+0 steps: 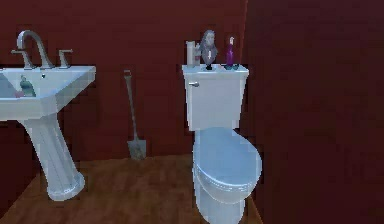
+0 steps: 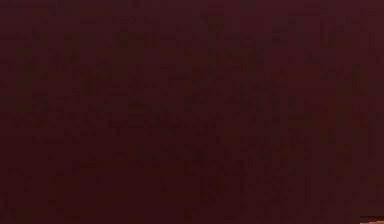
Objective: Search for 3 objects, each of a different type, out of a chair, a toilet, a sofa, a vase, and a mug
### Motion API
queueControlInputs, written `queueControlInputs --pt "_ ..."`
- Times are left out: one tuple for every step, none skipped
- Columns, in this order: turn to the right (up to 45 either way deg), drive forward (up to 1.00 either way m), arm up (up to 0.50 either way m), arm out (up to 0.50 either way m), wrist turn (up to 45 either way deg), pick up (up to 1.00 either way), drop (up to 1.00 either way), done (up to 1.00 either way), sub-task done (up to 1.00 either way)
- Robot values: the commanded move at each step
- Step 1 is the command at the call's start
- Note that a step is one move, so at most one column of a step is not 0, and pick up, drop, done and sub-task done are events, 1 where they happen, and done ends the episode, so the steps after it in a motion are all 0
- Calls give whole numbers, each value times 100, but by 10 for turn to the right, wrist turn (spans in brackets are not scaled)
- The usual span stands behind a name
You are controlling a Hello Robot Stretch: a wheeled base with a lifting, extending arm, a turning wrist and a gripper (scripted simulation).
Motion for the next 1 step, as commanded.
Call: queueControlInputs --pt "0 0 0 0 0 0 0 0 100"
